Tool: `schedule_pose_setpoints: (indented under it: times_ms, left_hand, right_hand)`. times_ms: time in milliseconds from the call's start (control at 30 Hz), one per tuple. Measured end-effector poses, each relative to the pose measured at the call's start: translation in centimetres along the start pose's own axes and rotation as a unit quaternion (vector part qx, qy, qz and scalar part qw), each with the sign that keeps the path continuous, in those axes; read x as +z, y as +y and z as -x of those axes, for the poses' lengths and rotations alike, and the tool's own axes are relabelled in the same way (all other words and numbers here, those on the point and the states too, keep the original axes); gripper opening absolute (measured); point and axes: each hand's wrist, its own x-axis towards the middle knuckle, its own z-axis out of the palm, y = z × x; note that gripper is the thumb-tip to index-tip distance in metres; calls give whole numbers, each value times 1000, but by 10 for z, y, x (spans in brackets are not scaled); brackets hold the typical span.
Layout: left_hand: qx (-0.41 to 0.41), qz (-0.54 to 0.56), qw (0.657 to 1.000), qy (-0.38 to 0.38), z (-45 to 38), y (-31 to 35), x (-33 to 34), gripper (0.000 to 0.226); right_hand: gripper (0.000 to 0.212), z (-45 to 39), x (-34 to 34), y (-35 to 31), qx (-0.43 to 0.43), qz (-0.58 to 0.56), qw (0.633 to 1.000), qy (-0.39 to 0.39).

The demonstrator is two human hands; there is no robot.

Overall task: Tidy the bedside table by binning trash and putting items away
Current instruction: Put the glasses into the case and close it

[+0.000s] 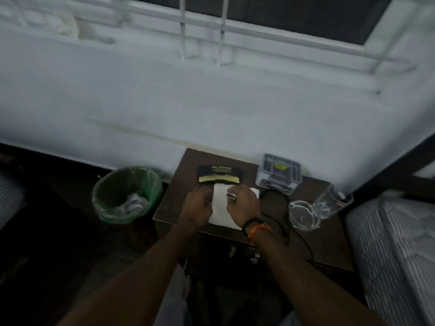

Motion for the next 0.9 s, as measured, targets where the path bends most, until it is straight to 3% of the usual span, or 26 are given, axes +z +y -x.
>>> schedule_pose_setpoints:
  times_ms: [100,300,567,667,767,900]
  left_hand:
    - [-21,27,999,-17,-7,17,23,42]
    - [-53,103,992,41,-23,35,49,31]
    - [-72,57,984,152,-63,-1,39,17]
    - [-78,-18,986,145,-79,-26,30,36]
    - [-56,7,991,118,-88,-41,31,62]
    - [-50,31,997,56,-99,-48,36,95]
  right_hand:
    - [29,6,-18,31,30,6,1000,6]
    - [23,7,-27,70,38,12,999,14]
    - [21,-14,3,86,-7,2,1000,27]
    - [34,-21,18,86,-20,57,998,36]
    - [36,-21,30,89,-24,106,993,47]
    - [28,-25,35,92,-3,91,995,47]
